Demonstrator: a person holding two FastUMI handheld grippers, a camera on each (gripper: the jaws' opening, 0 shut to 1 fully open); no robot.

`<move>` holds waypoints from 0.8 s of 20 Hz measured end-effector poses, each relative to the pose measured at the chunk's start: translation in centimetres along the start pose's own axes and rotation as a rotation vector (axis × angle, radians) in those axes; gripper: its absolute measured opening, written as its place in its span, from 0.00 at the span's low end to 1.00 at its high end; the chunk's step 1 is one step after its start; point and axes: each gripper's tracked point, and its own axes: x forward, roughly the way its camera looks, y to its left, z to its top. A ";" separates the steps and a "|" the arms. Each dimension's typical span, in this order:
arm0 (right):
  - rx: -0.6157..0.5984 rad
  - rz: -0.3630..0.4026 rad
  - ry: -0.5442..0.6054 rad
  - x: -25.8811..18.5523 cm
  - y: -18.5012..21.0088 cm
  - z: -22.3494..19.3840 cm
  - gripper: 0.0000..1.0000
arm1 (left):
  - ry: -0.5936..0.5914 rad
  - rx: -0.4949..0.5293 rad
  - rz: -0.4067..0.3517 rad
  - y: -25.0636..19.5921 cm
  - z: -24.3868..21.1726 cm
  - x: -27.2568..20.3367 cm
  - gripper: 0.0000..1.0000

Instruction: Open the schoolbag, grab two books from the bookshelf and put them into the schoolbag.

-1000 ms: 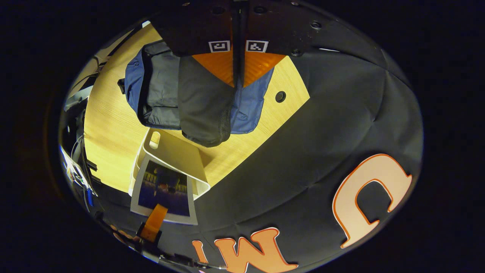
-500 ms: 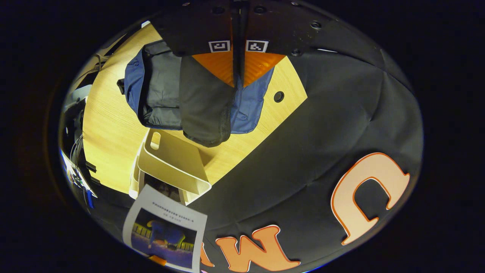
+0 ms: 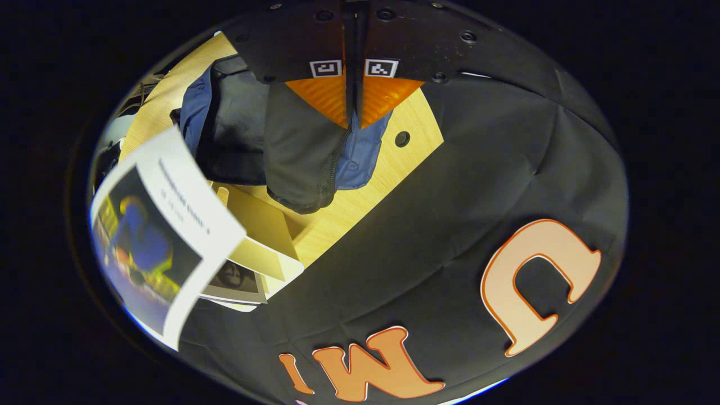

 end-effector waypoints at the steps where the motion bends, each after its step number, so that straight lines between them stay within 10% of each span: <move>1: 0.026 -0.007 0.006 1.2 -1.0 -1.3 0.29 | -0.006 0.003 0.004 0.0 0.4 -0.1 0.01; 16: 0.263 -0.011 0.001 17.6 -2.4 -8.5 0.29 | -0.090 0.075 -0.037 -2.8 3.9 -3.3 0.01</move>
